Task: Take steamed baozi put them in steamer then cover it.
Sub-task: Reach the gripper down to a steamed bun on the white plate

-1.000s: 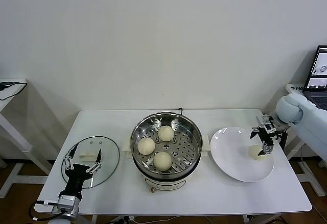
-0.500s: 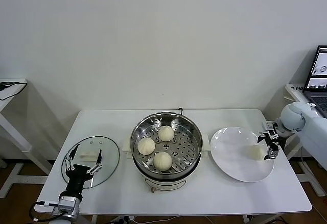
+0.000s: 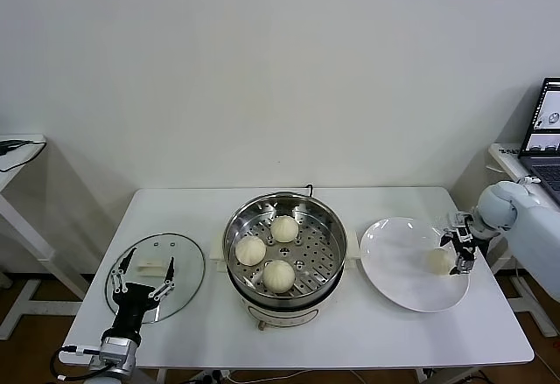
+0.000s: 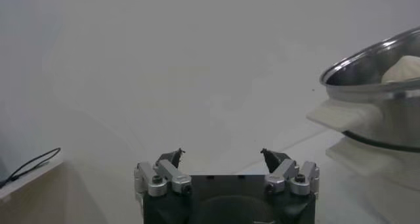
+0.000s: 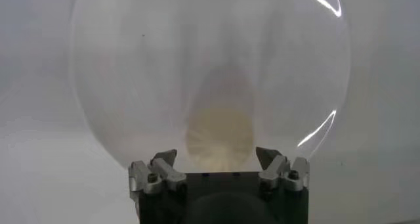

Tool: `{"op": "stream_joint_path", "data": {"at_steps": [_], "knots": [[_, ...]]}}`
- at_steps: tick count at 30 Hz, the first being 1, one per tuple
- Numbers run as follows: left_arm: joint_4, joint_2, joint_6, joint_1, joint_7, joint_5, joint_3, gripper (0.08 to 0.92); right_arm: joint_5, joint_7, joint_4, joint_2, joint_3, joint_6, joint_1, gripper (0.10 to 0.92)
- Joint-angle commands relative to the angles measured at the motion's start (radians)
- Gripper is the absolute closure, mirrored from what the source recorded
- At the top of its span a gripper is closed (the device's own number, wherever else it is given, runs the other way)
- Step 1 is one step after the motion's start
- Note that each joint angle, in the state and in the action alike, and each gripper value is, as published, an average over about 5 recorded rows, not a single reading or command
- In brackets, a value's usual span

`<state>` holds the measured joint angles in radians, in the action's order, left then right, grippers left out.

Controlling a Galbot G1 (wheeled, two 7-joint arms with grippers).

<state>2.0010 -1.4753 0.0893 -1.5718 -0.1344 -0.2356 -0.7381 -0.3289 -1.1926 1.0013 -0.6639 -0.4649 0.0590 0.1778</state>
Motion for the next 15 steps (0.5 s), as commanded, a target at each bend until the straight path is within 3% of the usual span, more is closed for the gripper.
{"op": "stream_joint_path", "data": {"at_steps": [1, 15], "knots": [[-0.004, 0.000, 0.003, 0.000, -0.001, -0.001, 0.000, 0.177, -0.008, 0.006, -0.027, -0.021, 0.017, -0.004, 0.011, 0.203], [-0.011, 0.002, 0.005, 0.002, -0.003, -0.002, -0.004, 0.177, -0.025, 0.005, -0.043, -0.033, 0.028, -0.013, 0.020, 0.203]]}}
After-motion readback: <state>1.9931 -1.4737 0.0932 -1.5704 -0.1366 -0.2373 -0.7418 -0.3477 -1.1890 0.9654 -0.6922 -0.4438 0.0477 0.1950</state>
